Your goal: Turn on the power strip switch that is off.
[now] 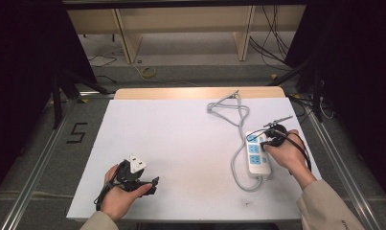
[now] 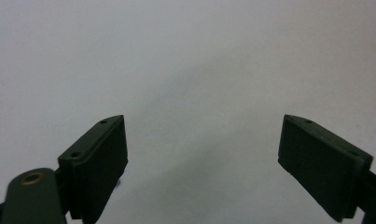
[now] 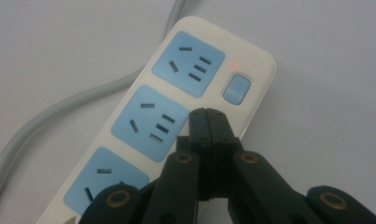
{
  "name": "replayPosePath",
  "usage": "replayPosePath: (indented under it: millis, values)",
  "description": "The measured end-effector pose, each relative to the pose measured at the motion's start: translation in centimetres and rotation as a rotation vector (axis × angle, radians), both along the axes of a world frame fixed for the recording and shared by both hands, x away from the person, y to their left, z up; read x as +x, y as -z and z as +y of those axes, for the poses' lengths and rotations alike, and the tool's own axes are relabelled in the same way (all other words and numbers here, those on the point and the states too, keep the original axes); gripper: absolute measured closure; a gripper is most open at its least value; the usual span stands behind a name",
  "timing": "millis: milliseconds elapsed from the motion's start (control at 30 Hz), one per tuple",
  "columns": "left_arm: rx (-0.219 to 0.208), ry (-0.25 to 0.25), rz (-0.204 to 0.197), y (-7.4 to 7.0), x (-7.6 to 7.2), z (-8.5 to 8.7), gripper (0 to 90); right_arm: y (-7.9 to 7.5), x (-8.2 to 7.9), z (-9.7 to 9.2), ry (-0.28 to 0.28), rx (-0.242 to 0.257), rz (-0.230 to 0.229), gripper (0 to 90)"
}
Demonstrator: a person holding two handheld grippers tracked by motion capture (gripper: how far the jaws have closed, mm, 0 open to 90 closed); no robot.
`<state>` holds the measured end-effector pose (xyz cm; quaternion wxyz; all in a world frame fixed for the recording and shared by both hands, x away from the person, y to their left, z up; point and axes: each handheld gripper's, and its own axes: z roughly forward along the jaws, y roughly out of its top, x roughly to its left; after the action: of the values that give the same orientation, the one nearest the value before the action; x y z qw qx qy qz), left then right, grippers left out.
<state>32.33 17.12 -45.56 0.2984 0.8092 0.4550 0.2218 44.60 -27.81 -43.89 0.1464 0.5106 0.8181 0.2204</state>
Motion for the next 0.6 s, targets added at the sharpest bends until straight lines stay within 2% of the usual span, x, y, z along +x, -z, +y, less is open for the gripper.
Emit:
replayPosePath:
  millis: [600]
  values:
    - [0.002, 0.000, -0.002, 0.01, -0.03, -0.07, 15.2, -0.03, 0.21, -0.05, 0.007, 0.010, 0.021, 90.0]
